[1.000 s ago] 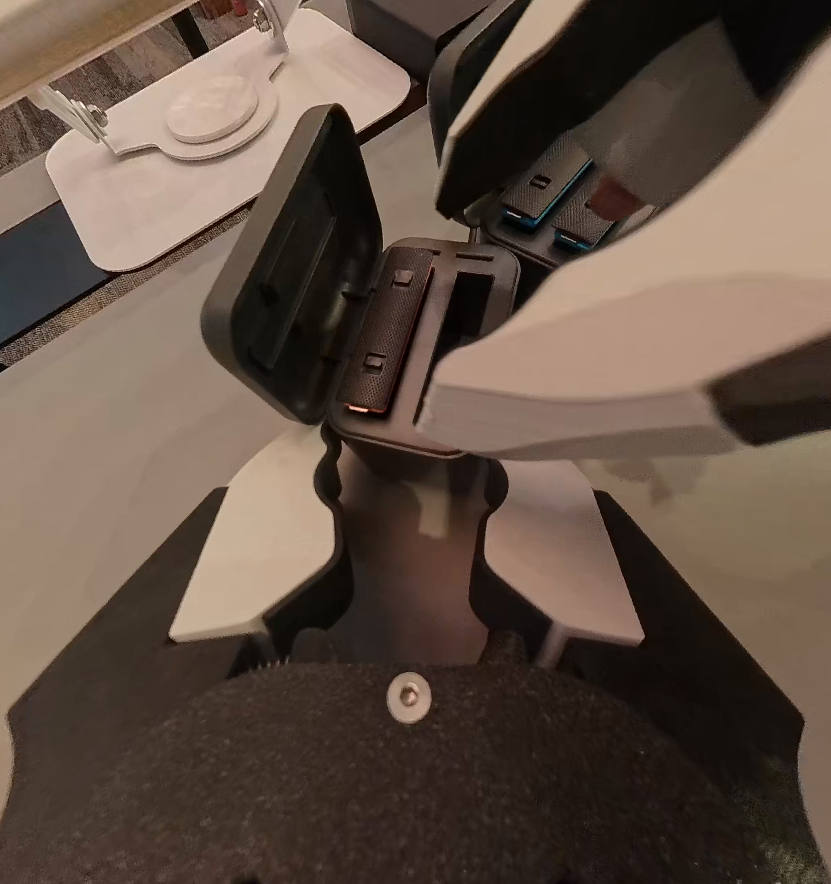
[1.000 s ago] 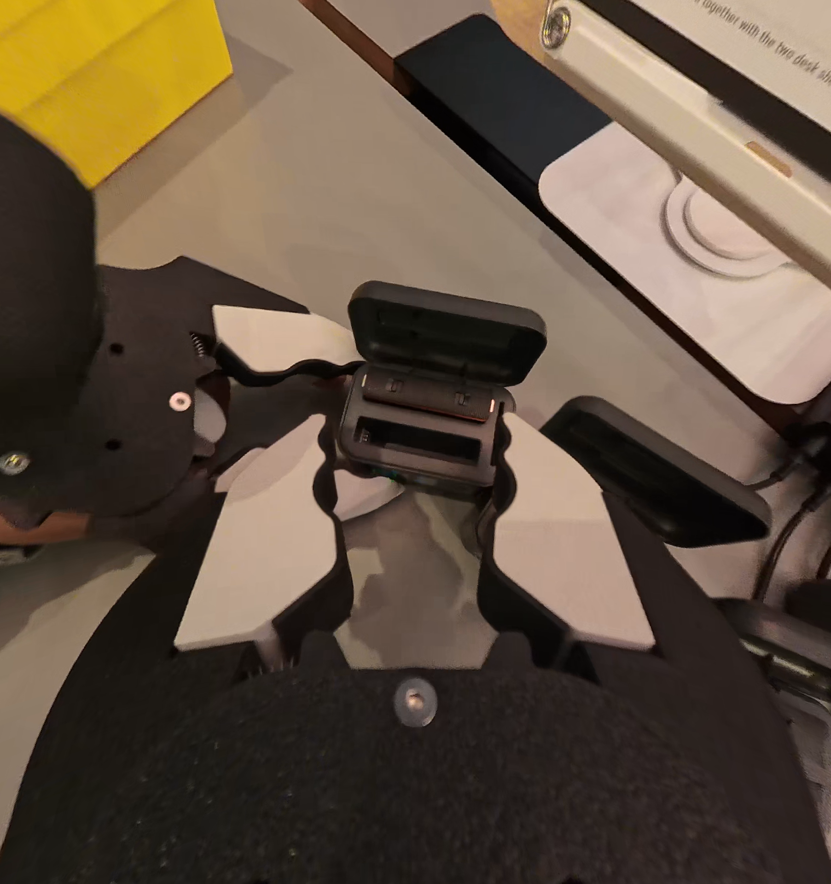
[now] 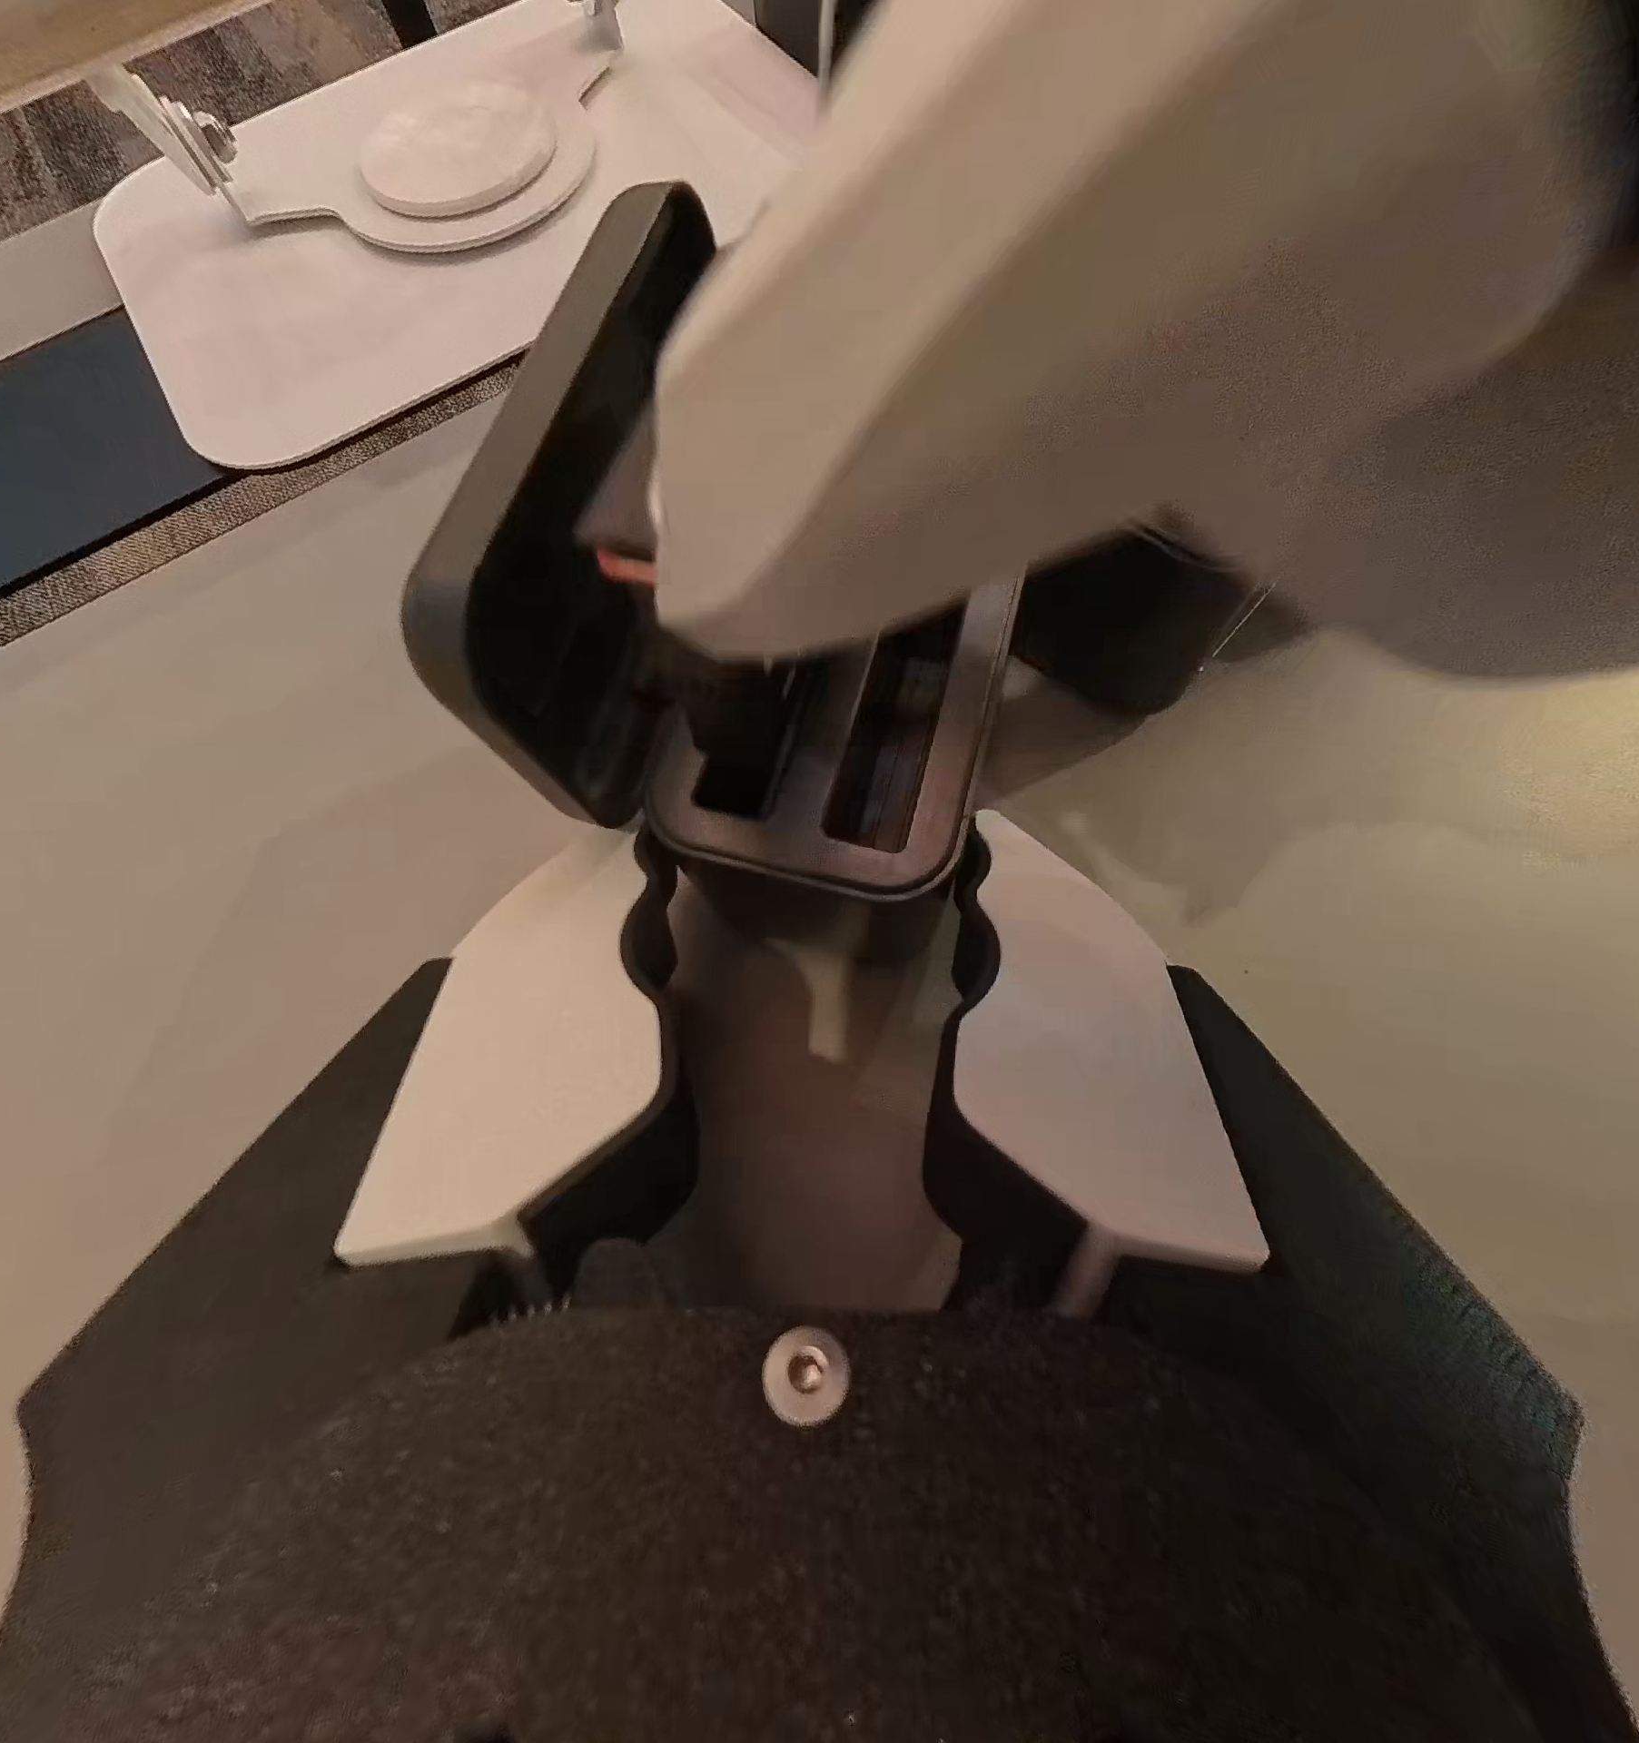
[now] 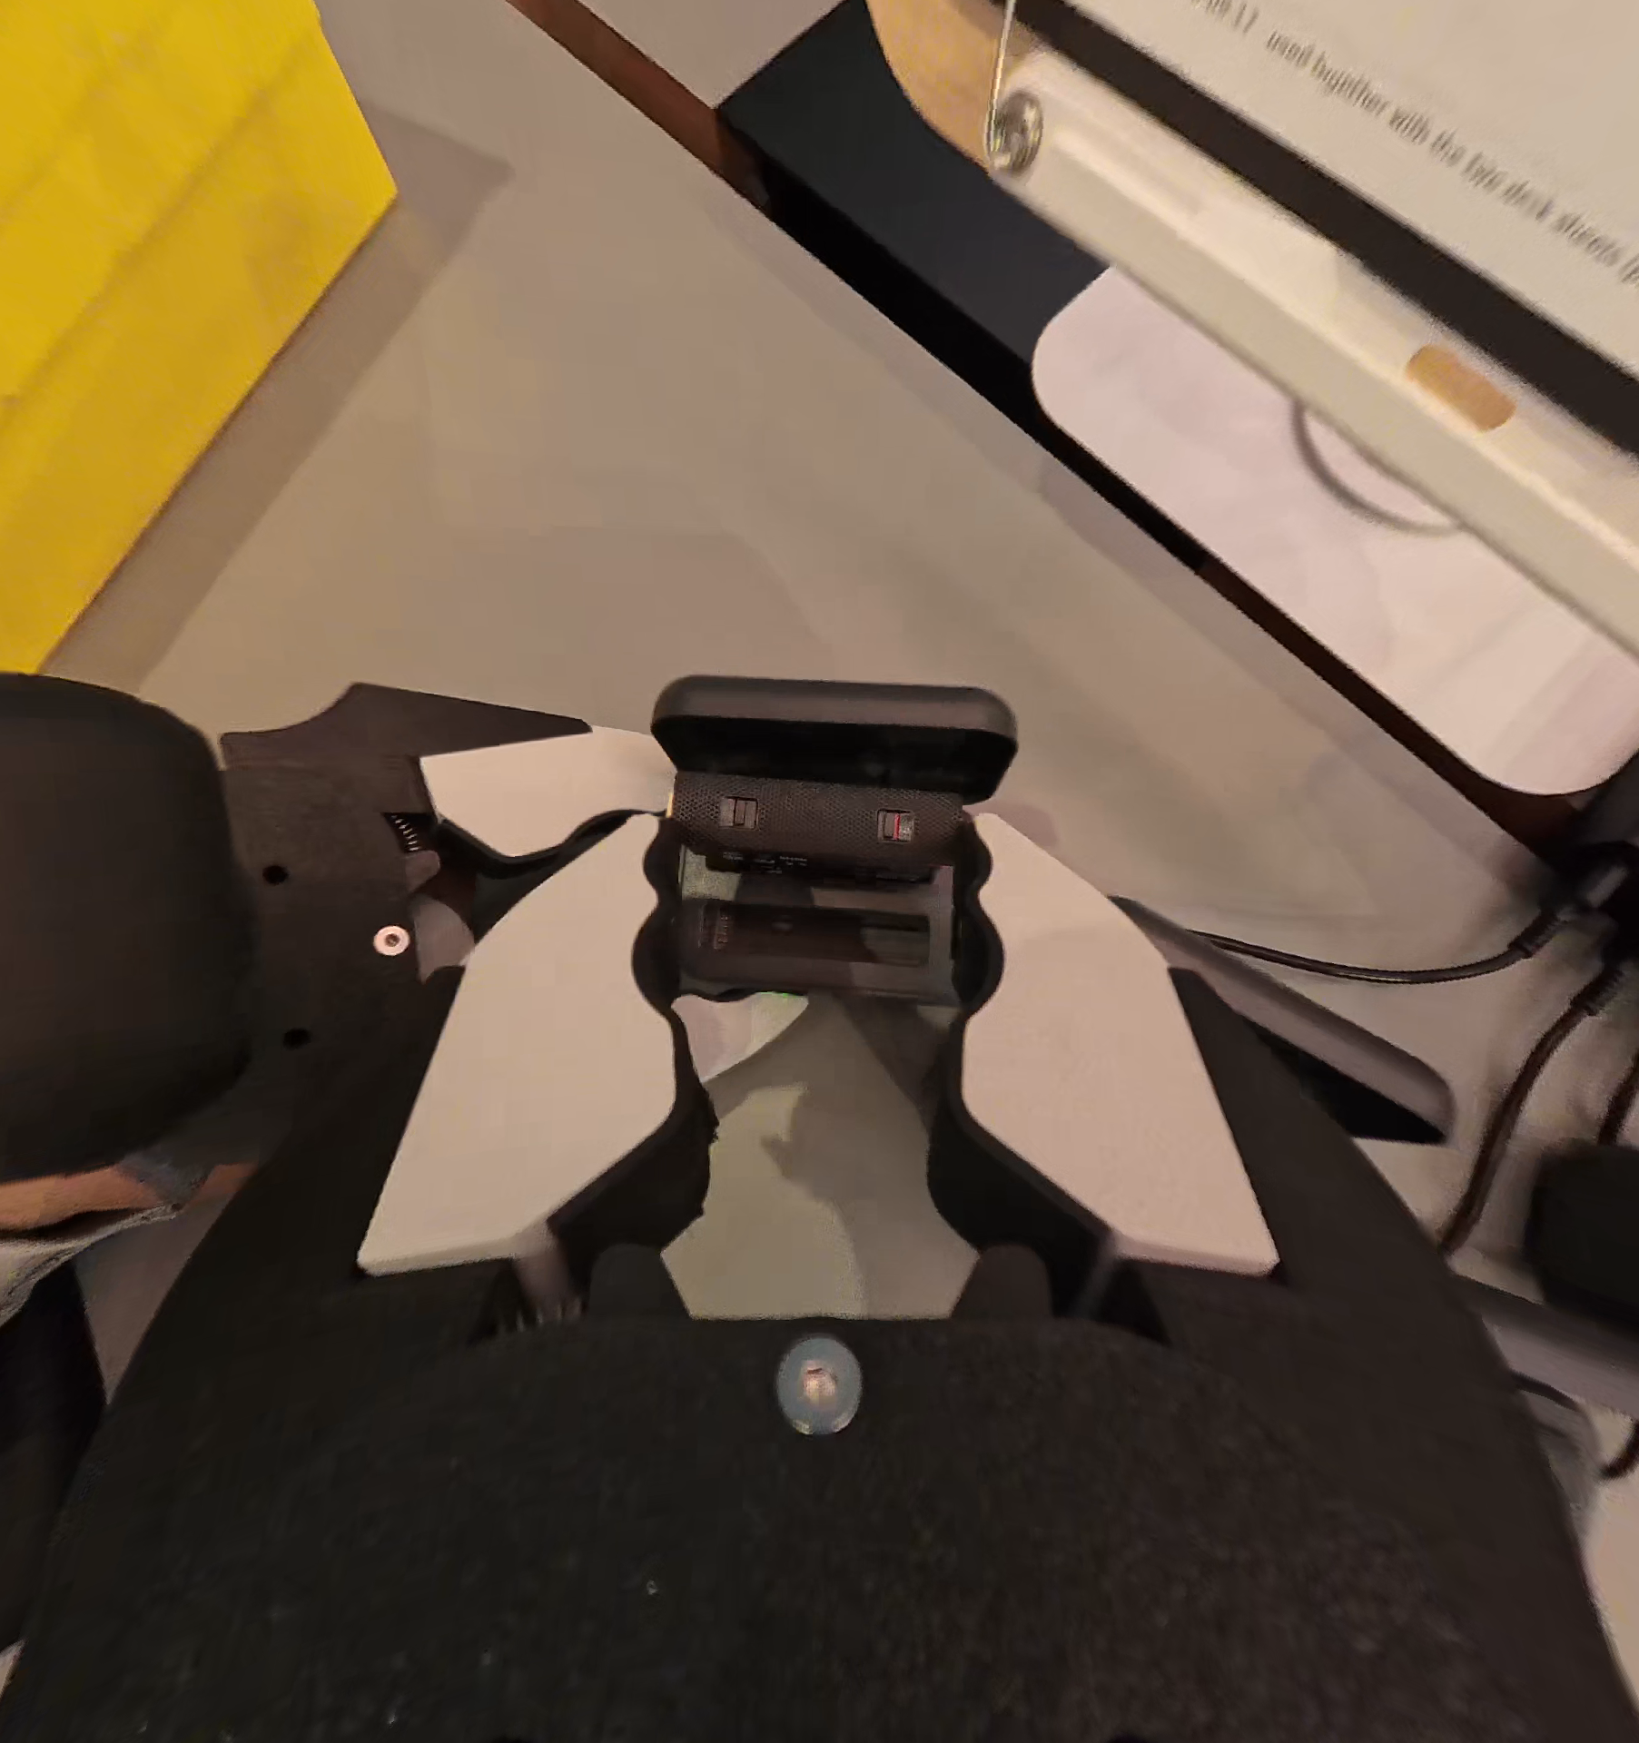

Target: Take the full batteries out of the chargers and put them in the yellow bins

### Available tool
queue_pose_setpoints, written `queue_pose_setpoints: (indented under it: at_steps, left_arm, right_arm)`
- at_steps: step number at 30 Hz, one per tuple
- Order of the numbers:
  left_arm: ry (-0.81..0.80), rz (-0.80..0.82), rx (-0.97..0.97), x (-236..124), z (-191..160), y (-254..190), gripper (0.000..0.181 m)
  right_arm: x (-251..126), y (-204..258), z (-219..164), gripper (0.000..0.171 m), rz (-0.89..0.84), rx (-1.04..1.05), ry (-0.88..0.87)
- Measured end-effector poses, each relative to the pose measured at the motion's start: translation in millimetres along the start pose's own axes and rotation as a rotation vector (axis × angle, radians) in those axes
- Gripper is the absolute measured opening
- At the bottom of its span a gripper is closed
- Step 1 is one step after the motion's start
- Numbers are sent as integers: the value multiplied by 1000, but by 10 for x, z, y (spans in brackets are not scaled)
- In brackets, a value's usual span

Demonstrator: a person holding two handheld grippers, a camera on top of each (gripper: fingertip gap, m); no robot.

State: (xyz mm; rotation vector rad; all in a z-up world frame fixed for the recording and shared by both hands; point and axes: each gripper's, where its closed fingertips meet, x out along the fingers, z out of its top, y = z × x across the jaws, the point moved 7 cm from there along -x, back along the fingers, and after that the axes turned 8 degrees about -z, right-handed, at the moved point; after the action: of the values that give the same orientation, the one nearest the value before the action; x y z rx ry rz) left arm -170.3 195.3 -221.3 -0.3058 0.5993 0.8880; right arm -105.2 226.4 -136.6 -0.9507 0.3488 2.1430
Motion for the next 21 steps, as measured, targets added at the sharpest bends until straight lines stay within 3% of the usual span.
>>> queue_pose_setpoints:
  at_steps: [11, 17, 21]
  left_arm:
    - [14, 68, 7, -163, -97, 207, 65]
    - [-33, 127, 25, -427, -83, 224, 48]
    - [-185, 48, 168, -620, 92, -15, 34]
  right_arm:
    - [-541, -175, -38, 57, 43, 54, -133]
    - [-721, -235, -231, 57, 65, 70, -168]
    - [-877, -224, -350, 57, 105, 96, -212]
